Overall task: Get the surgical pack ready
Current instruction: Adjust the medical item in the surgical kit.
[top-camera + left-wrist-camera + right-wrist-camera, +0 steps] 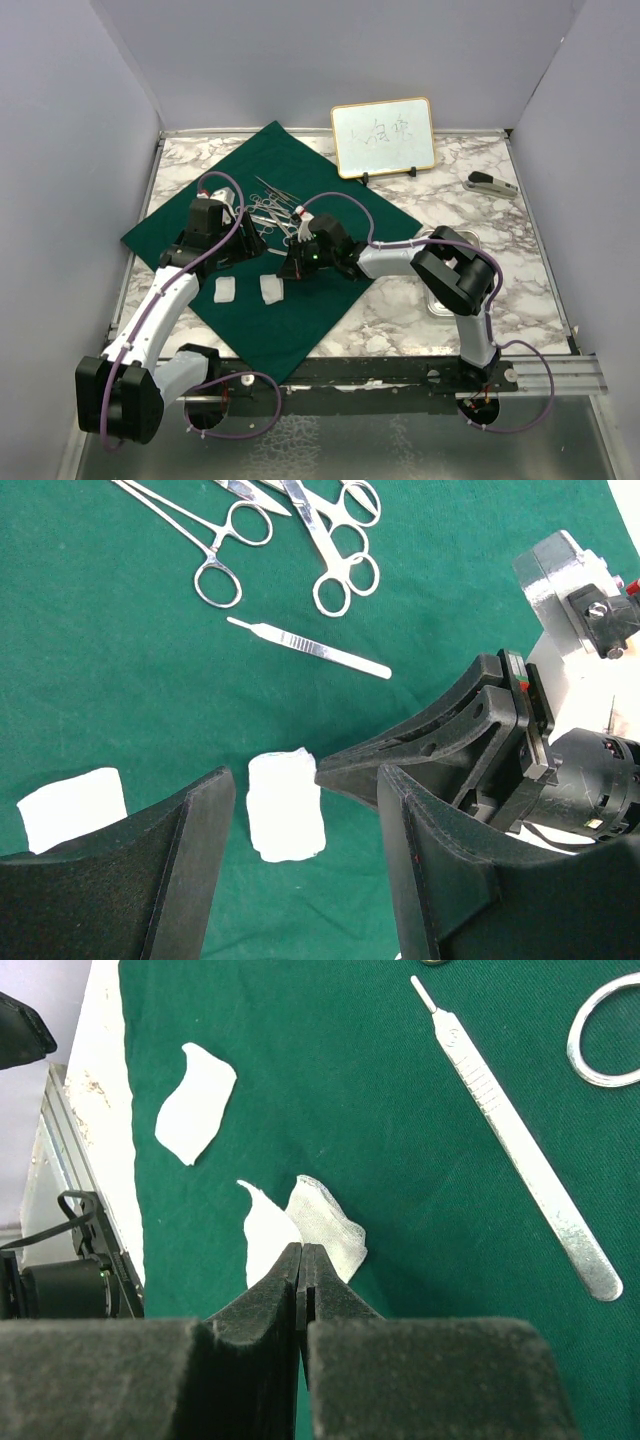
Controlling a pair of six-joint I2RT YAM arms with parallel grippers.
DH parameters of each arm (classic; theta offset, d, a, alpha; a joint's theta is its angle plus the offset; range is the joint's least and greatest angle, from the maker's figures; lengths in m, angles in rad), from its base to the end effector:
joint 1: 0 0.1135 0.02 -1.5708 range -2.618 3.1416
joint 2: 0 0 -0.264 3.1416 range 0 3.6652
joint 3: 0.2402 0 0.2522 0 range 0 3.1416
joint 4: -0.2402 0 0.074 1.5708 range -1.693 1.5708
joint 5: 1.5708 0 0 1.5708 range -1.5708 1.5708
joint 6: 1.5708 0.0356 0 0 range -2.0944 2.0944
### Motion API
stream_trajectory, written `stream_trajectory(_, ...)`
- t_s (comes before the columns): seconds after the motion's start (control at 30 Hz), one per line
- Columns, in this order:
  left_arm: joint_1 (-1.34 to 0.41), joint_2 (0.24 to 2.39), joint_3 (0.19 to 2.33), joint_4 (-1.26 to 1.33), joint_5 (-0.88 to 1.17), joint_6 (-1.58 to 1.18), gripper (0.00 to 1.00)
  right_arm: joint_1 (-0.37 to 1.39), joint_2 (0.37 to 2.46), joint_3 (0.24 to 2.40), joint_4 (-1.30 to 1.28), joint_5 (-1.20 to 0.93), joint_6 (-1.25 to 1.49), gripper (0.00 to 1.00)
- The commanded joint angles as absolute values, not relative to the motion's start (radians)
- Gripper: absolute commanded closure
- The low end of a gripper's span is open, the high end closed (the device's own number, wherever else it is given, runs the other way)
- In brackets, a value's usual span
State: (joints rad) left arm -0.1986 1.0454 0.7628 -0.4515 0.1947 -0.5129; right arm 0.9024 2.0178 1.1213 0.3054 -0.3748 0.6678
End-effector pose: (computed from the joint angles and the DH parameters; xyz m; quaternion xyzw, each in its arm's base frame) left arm 0.2147 -0.0502 0.2582 -0.1033 0.9044 -0.2241 0.3481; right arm 0.2518 0.3400 0.1380 -0.1885 0.8507 0.4430 0.2108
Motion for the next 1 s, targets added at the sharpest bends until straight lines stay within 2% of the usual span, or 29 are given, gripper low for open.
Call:
stream_trajectory(0.0,-0.202,1.023,0.767,-0.459,0.205,-0.497,0.38,0.908,2.03,1.132,0.317,-0.344,0.657,0.99)
stream_trajectory(0.6,-0.202,1.02,0.775,-0.469,0.211,-0.497,0.37,0.908,2.046,1.117,0.328,-0.324,0.67,0.99)
stream_trajectory(0.97,-0.202,1.033,0.818,-0.506,0.206,-0.497,0.37,0.908,2.033,1.112,0.302,-0.289,0.673,0.94)
